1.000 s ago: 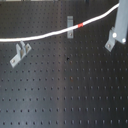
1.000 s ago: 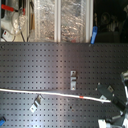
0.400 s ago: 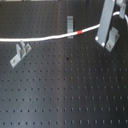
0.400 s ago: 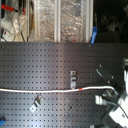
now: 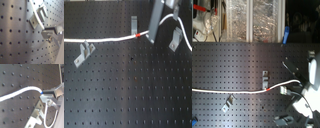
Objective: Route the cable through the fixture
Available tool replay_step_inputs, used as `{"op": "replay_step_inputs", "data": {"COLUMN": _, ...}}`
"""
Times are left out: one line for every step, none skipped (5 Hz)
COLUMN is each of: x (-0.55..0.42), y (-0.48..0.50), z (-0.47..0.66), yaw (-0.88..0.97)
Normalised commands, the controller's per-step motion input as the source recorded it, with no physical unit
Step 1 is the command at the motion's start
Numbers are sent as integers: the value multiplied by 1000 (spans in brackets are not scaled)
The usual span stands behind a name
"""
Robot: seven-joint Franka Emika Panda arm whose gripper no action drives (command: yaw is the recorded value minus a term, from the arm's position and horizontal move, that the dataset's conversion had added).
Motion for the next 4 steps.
{"op": "replay_step_inputs", "data": {"x": -161, "y": 379, "z": -229, "yaw": 83}}
{"op": "replay_step_inputs", "data": {"x": 0, "y": 0, "z": -20, "yaw": 0}}
{"op": "replay_step_inputs", "data": {"x": 437, "y": 109, "z": 92, "yaw": -86}}
{"op": "replay_step_inputs", "data": {"x": 487, "y": 262, "z": -3, "yaw": -34}}
